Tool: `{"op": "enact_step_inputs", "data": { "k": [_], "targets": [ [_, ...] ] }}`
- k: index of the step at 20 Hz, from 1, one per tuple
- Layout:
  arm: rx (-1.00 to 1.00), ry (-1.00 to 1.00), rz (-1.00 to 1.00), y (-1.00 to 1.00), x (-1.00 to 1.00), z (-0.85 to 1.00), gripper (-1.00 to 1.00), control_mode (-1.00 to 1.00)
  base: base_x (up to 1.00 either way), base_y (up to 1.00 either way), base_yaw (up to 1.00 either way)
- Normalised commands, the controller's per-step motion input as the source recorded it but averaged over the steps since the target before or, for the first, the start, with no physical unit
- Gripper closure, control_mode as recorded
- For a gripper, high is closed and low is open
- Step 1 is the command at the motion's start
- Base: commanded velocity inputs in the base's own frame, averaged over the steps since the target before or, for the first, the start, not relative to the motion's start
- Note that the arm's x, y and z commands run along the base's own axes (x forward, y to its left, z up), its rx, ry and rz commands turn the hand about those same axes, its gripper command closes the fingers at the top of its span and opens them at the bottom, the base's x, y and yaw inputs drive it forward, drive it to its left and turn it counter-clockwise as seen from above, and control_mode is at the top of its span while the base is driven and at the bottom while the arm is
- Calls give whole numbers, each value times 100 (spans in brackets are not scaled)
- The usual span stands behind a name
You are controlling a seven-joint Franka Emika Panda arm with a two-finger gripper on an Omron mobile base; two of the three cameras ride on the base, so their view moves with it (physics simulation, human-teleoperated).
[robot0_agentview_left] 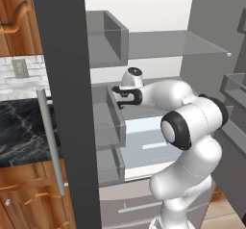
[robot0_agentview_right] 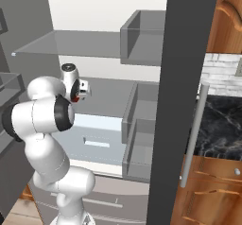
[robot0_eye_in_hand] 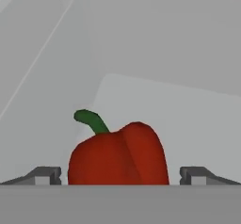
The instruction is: Gather the bell peppers from the fridge and place them on a tray on the dining counter. Then gather the fish and chicken drumstick from the fridge and place them on the other tray.
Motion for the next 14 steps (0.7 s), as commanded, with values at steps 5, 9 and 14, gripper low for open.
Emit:
{"op": "enact_step_inputs", "data": {
  "k": [5, 9, 14],
  "targets": [
    [0, 1, 0, 0, 0, -9, -100, -100, 0, 0, 0],
    [0, 0, 0, 0, 0, 0, -100, -100, 0, 0, 0],
    [0, 0, 0, 0, 0, 0, 100, -100, 0, 0, 0]
  ]
}}
